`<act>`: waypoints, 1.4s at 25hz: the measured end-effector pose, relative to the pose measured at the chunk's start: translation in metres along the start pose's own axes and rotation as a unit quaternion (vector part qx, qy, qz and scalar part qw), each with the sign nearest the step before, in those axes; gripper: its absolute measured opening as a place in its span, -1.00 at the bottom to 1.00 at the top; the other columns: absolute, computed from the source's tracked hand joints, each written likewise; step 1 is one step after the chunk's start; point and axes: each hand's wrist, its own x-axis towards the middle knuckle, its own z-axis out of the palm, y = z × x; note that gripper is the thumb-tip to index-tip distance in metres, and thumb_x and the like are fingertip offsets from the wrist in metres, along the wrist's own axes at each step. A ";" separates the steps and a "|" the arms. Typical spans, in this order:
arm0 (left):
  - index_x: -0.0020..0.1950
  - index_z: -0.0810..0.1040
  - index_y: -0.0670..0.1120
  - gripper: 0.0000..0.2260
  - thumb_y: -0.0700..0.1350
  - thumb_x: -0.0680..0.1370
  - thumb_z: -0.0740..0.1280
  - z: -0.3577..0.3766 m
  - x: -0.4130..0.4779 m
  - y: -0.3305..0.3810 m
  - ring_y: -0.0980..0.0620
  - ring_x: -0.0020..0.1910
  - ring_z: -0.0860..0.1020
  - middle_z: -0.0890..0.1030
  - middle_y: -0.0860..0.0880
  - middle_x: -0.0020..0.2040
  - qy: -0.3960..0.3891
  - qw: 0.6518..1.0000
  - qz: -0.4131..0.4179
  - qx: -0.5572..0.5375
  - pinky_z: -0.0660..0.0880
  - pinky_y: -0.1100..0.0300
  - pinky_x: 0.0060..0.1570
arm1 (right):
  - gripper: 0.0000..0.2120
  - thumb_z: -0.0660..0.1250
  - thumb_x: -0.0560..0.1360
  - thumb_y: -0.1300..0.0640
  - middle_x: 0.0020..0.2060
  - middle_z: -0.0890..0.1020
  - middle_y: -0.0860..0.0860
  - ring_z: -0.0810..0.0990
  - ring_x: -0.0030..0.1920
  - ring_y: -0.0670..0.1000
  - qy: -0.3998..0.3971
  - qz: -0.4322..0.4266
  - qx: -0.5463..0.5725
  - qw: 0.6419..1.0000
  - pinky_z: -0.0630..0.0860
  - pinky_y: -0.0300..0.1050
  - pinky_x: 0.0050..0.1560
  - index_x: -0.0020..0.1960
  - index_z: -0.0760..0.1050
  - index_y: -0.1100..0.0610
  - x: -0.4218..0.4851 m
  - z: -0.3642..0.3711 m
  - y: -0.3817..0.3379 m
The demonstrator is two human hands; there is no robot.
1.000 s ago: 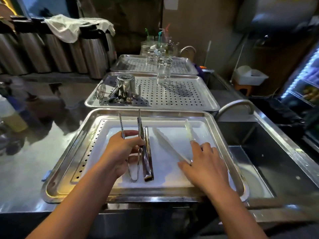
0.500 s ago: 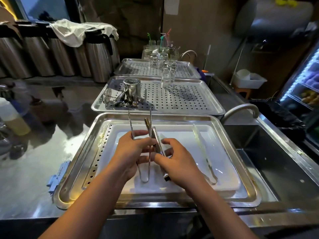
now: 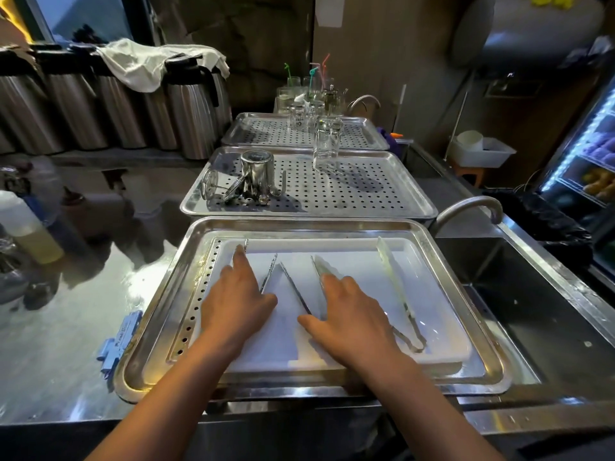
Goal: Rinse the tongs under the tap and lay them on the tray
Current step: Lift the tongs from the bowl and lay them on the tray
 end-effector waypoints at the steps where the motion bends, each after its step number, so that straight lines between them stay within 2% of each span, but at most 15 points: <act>1: 0.58 0.03 -0.06 -0.16 0.01 0.40 0.39 0.000 0.000 -0.001 -0.25 0.21 0.52 0.45 -0.19 0.32 -0.002 1.000 -0.003 0.020 0.44 0.00 -0.06 | -0.41 0.26 0.46 -0.30 0.15 0.47 0.09 0.58 0.07 0.24 0.003 0.001 -0.009 1.000 0.44 0.01 -0.10 0.34 0.32 0.03 0.001 0.000 0.000; 3: 0.58 0.07 -0.10 -0.19 0.04 0.43 0.36 -0.003 -0.001 -0.004 -0.23 0.29 0.47 0.40 -0.18 0.37 0.003 0.998 0.003 0.057 0.47 -0.03 0.04 | -0.37 0.26 0.44 -0.36 0.13 0.47 0.07 0.58 0.05 0.21 0.008 0.002 -0.012 1.000 0.44 0.00 -0.13 0.33 0.33 0.03 0.000 0.000 0.001; 6: 0.55 0.17 -0.11 -0.27 0.09 0.45 0.32 -0.007 -0.008 -0.005 -0.20 0.28 0.45 0.47 -0.16 0.30 0.013 0.993 0.029 0.112 0.47 -0.04 0.07 | -0.38 0.25 0.43 -0.39 0.07 0.55 0.06 0.60 0.04 0.19 0.016 -0.003 -0.007 1.000 0.46 0.00 -0.12 0.27 0.37 0.03 0.000 0.000 0.007; 8: 0.51 0.22 -0.11 -0.33 0.09 0.46 0.30 -0.011 -0.013 -0.007 -0.19 0.23 0.48 0.51 -0.14 0.24 0.018 0.988 0.042 0.149 0.46 -0.01 -0.02 | -0.41 0.25 0.44 -0.37 0.04 0.62 0.07 0.62 0.03 0.19 0.019 -0.006 -0.017 1.000 0.48 0.01 -0.12 0.25 0.41 0.05 0.002 0.000 0.010; 11: 0.33 0.37 -0.12 -0.52 0.04 0.46 0.32 -0.016 -0.016 -0.011 -0.19 0.06 0.55 0.55 -0.13 0.10 0.028 0.984 0.060 0.164 0.38 0.07 -0.20 | -0.47 0.22 0.47 -0.32 -0.02 0.67 0.07 0.63 -0.03 0.19 0.017 -0.014 -0.045 0.999 0.41 -0.03 -0.22 0.22 0.45 0.05 0.002 0.001 0.013; 14: 0.21 0.43 -0.12 -0.62 0.01 0.46 0.34 -0.016 -0.016 -0.009 -0.18 -0.02 0.56 0.53 -0.12 0.03 0.032 0.986 0.072 0.145 0.36 0.09 -0.24 | -0.54 0.20 0.47 -0.31 -0.11 0.66 0.06 0.63 -0.09 0.18 0.015 -0.011 -0.047 0.999 0.36 -0.06 -0.26 0.11 0.48 0.05 0.002 0.001 0.017; 17: 0.26 0.41 -0.10 -0.58 0.04 0.47 0.35 -0.011 -0.018 -0.005 -0.18 0.01 0.56 0.52 -0.11 0.06 0.034 0.990 0.072 0.115 0.35 0.09 -0.23 | -0.57 0.22 0.46 -0.29 -0.14 0.65 0.06 0.61 -0.12 0.18 0.009 0.003 -0.029 1.000 0.37 -0.07 -0.27 0.04 0.49 0.06 0.002 0.002 0.019; 19: 0.28 0.41 -0.09 -0.54 0.09 0.46 0.34 -0.010 -0.017 -0.007 -0.17 -0.02 0.55 0.52 -0.11 0.05 0.035 0.992 0.060 0.107 0.36 0.09 -0.21 | -0.51 0.24 0.45 -0.33 -0.10 0.66 0.09 0.62 -0.08 0.20 0.014 0.007 -0.013 1.000 0.38 -0.06 -0.24 0.10 0.47 0.06 0.002 0.002 0.018; 22: 0.13 0.45 -0.10 -0.60 0.13 0.43 0.35 -0.012 -0.013 -0.011 -0.12 -0.17 0.46 0.46 -0.08 -0.08 0.028 0.992 0.052 0.109 0.37 0.09 -0.24 | -0.38 0.26 0.42 -0.41 -0.07 0.68 0.08 0.64 -0.04 0.18 0.018 0.021 -0.006 1.000 0.40 -0.06 -0.22 0.21 0.46 0.06 0.003 -0.001 0.017; 28: 0.09 0.45 -0.12 -0.60 0.12 0.42 0.39 -0.008 -0.009 -0.010 -0.14 -0.15 0.49 0.40 -0.06 -0.09 0.009 0.995 0.055 0.083 0.37 0.10 -0.25 | -0.54 0.27 0.44 -0.31 -0.10 0.64 0.07 0.57 -0.12 0.16 -0.019 0.041 -0.012 0.999 0.37 -0.05 -0.23 0.05 0.46 0.07 0.007 -0.002 0.008; 31: 0.05 0.41 -0.11 -0.60 0.12 0.40 0.38 -0.010 -0.007 -0.014 -0.12 -0.20 0.42 0.37 -0.07 -0.10 0.008 0.995 0.057 0.076 0.34 0.10 -0.26 | -0.52 0.27 0.41 -0.36 -0.16 0.61 0.03 0.61 -0.08 0.17 -0.016 0.048 0.000 0.999 0.37 -0.04 -0.24 -0.01 0.43 0.05 0.007 0.000 0.005; 35: 0.05 0.44 -0.12 -0.61 0.12 0.40 0.39 -0.010 -0.005 -0.016 -0.14 -0.18 0.46 0.40 -0.08 -0.09 -0.003 0.995 0.065 0.071 0.37 0.09 -0.23 | -0.52 0.27 0.41 -0.35 -0.08 0.65 0.06 0.61 -0.06 0.18 -0.018 0.057 -0.005 0.998 0.39 -0.04 -0.23 0.02 0.44 0.06 0.007 0.002 0.004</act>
